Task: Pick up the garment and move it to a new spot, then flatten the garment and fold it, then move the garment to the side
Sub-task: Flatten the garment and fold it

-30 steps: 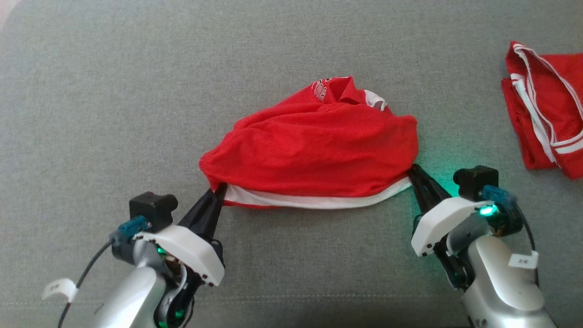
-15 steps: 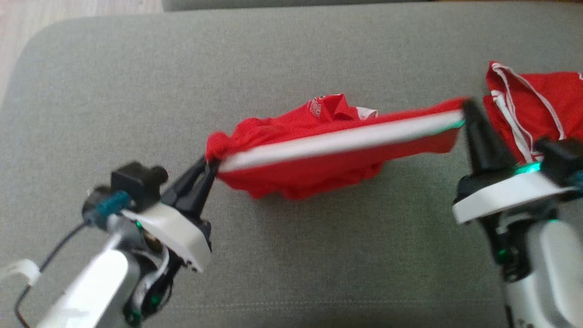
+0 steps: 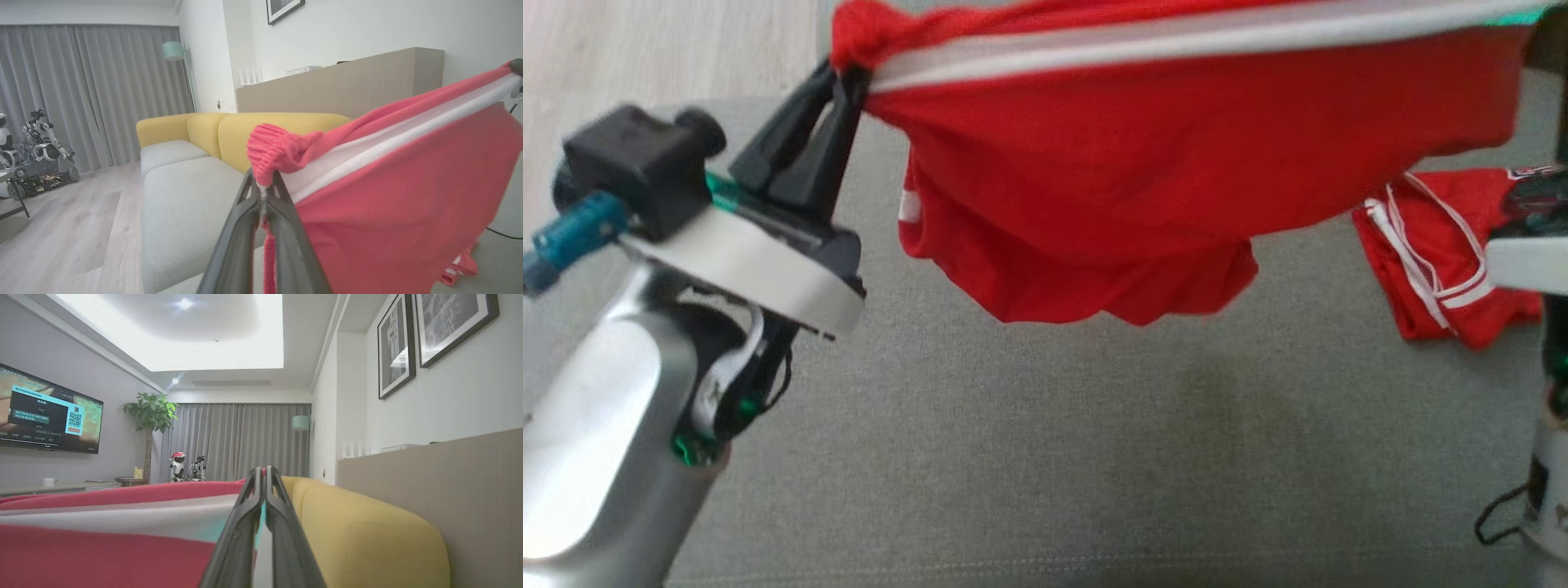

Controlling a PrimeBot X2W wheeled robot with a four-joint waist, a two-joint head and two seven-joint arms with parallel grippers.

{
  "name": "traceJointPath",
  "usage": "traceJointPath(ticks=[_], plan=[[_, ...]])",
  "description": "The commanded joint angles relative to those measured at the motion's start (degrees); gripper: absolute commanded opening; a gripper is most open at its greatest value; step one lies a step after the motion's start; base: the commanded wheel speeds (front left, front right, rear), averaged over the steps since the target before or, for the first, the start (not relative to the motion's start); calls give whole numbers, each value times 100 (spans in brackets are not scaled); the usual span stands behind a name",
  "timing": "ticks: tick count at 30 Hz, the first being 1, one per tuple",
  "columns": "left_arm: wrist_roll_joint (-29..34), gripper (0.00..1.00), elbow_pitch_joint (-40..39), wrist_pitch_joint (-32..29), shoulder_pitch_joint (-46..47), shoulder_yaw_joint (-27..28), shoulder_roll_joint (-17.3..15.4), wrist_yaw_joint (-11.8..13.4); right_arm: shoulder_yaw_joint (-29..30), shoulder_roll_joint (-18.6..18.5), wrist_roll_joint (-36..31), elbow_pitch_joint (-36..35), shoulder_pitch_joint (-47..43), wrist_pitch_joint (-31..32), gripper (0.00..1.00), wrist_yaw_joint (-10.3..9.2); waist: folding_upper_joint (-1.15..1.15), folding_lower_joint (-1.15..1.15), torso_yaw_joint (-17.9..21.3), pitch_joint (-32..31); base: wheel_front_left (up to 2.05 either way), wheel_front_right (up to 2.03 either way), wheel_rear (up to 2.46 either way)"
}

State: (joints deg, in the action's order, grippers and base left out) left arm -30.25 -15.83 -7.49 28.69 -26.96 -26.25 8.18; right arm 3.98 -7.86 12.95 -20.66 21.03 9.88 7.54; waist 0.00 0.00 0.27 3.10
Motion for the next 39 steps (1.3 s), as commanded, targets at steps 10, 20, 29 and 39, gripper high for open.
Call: traceJointPath(ticks=[10,20,29,39], plan=[[-162,0,43,-147,604,382,-137,19,54,18,123,-103,420,235,0,-5,0,0,62,-143,0,0,0],[-487,0,944,-70,1268,300,147,-403,-33,-4,555,1008,1192,216,0,-5,0,0,75,346,0,0,0],[-290,0,4177,1238,3744,335,1025,-1076,-768,142,936,4256,4257,-1246,0,-5,0,0,221,1152,0,0,0],[-346,0,6850,2204,4208,256,1770,-1465,-2192,440,1441,7086,5108,-2207,0,-5,0,0,258,1727,0,0,0]])
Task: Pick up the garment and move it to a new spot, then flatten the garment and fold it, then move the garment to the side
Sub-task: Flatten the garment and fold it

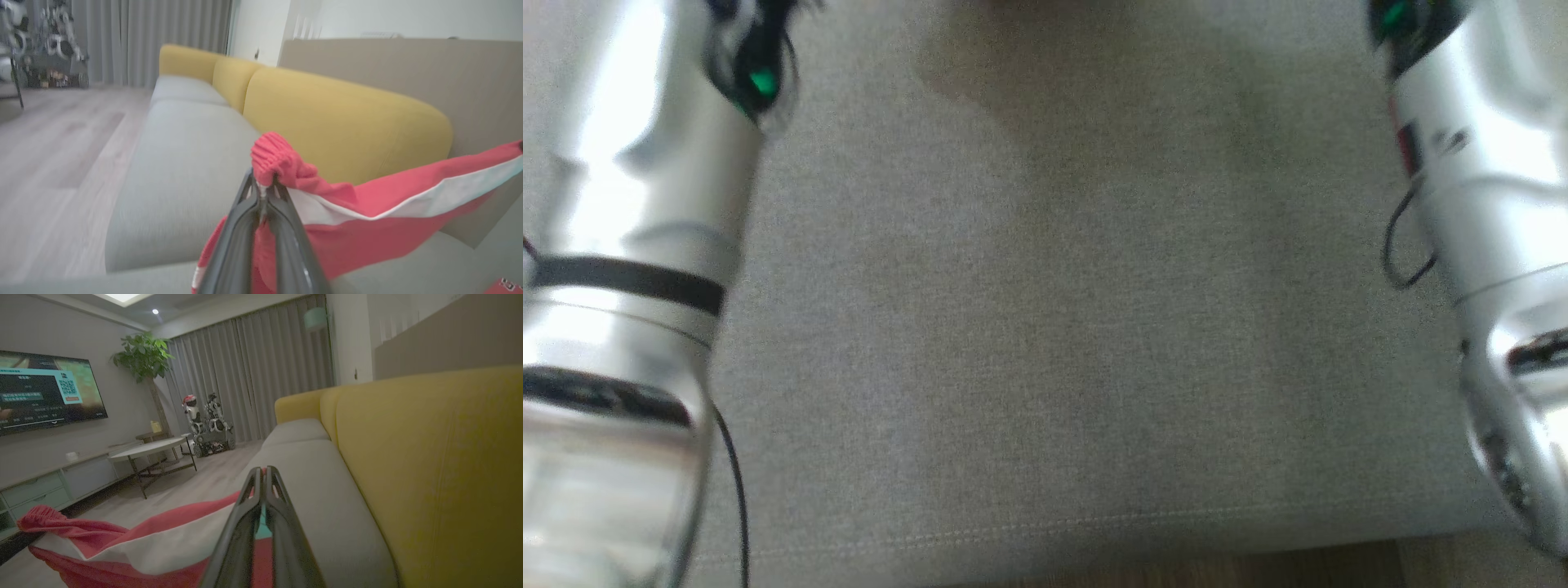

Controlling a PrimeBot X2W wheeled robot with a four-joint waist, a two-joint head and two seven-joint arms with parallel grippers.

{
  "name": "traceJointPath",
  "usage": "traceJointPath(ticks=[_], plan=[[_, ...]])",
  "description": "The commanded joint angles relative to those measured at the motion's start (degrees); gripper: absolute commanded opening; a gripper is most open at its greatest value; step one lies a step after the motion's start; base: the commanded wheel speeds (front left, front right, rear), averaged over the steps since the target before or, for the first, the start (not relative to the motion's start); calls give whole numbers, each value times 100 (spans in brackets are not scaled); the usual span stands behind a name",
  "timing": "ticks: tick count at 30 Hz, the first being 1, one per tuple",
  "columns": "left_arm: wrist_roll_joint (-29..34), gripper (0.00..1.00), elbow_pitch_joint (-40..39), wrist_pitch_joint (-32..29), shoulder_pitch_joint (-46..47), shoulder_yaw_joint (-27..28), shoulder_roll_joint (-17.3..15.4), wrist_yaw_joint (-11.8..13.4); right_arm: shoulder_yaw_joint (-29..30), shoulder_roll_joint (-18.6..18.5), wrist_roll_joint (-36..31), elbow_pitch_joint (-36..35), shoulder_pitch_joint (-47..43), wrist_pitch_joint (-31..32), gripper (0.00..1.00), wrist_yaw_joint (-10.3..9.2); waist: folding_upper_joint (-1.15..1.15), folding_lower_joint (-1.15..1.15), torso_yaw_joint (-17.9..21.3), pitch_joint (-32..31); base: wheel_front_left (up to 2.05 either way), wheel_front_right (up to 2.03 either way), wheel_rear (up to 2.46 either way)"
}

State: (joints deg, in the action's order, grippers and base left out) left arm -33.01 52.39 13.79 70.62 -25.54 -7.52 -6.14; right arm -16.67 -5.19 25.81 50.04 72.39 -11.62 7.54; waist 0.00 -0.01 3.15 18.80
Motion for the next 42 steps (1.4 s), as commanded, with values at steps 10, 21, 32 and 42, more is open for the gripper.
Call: traceJointPath(ticks=[10,21,32,42], plan=[[-503,0,343,118,-1525,192,331,-131,-569,92,1082,605,-1521,-273,0,-5,0,1,-204,273,0,0,0],[-377,0,-1333,120,-3927,376,62,-134,-187,-483,1411,-1391,-4349,-336,0,-5,0,1,-157,-200,0,0,0],[-206,0,-3247,6,-5866,675,-476,283,1254,-243,556,-4388,-7304,931,0,-5,0,1,-225,-760,0,0,0],[-219,0,-5130,-569,-7371,755,-847,1060,2000,217,-8,-6272,-8910,2238,0,-5,0,1,-238,-1093,0,0,0]])
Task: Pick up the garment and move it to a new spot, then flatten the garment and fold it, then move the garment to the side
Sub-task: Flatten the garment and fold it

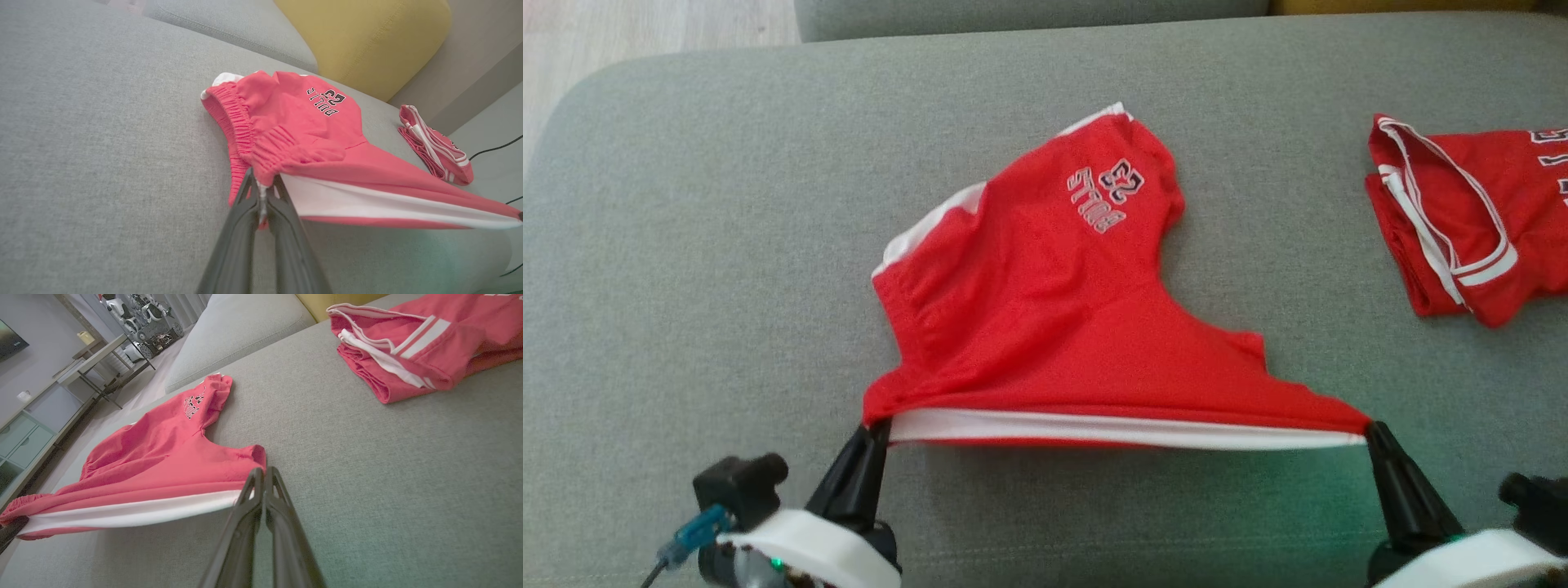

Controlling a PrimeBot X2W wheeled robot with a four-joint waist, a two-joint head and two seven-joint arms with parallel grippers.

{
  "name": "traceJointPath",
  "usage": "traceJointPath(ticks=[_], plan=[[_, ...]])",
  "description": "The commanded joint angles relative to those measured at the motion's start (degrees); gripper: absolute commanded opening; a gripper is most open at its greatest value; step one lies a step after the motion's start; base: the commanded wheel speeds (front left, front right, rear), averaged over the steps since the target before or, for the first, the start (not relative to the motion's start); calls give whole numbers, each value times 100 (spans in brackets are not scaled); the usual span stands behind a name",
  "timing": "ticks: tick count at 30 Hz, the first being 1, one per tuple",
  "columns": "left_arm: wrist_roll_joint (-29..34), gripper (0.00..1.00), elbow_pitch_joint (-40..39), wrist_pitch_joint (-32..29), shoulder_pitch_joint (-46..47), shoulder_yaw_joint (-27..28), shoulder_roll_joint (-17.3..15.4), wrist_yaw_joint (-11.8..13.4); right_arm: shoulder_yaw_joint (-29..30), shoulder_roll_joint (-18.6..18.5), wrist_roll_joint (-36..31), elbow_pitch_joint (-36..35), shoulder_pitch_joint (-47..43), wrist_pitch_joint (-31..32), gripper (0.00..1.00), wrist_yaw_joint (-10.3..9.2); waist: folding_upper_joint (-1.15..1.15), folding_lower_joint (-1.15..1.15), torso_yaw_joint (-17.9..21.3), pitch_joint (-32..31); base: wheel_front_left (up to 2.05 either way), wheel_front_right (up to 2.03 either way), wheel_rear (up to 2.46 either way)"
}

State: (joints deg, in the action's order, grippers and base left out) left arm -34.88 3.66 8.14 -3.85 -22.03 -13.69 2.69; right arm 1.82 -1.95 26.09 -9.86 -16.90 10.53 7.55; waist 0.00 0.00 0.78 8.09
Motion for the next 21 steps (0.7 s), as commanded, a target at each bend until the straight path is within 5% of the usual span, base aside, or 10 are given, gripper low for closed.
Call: traceJointPath(ticks=[1,11,21], plan=[[-38,0,-403,-67,-21,402,-248,237,186,-101,-44,-377,-50,83,0,-6,0,0,3,-35,0,0,0],[-168,0,-931,-498,-184,377,-344,398,295,-94,-116,-532,291,254,0,-6,0,0,26,-35,0,0,0],[-396,0,-574,-798,1092,350,-221,69,-202,-697,-68,807,3135,104,0,-6,0,0,-409,676,0,0,0]])
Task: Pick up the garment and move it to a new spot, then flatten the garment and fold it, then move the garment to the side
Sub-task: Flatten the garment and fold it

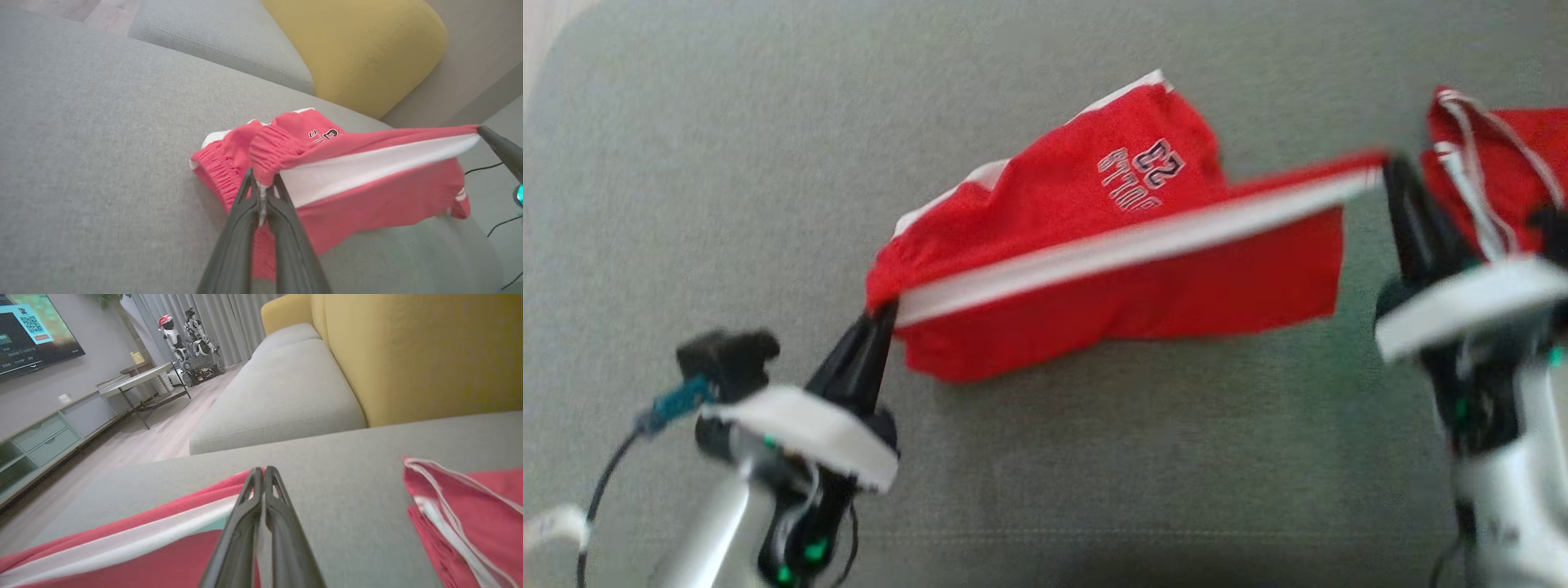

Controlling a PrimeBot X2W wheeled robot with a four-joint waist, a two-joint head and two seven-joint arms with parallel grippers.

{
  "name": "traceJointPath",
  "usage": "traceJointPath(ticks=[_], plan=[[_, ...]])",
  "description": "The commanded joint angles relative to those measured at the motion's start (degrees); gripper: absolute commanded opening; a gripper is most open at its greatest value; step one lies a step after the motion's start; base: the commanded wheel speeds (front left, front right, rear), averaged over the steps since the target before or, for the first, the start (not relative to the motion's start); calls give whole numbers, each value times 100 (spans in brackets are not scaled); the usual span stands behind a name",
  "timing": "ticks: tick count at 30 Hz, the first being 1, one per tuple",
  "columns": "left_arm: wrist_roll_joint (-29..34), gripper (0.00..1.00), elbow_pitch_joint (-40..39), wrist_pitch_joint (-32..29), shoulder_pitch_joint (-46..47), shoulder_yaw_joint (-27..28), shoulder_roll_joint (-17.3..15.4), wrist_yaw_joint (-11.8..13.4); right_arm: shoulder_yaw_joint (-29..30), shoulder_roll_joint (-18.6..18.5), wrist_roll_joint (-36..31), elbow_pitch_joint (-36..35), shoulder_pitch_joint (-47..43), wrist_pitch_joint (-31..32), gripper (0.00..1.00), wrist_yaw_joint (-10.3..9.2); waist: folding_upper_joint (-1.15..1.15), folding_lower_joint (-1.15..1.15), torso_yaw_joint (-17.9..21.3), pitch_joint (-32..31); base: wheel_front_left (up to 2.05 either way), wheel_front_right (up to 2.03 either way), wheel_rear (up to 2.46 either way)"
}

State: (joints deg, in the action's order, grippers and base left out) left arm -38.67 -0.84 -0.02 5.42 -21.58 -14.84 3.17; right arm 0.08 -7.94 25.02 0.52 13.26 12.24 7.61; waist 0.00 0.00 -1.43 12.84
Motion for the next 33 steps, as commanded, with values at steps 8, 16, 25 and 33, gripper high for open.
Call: traceJointPath(ticks=[8,16,25,33], plan=[[-175,0,872,-61,1578,133,332,-359,-859,-557,284,1757,2349,-447,0,-12,0,0,-707,820,0,0,0],[-230,0,2130,125,2519,-59,716,-723,-1871,-625,650,3544,3641,-1048,0,-12,0,0,-915,1176,0,0,0],[-134,100,2680,653,2627,-110,770,-816,-2672,-604,1046,4203,3917,-1975,100,-12,0,0,-818,1109,0,0,0],[427,100,2317,1382,2351,82,537,-331,-2670,-706,863,4151,3729,-2626,100,-12,0,0,-594,818,0,0,0]])
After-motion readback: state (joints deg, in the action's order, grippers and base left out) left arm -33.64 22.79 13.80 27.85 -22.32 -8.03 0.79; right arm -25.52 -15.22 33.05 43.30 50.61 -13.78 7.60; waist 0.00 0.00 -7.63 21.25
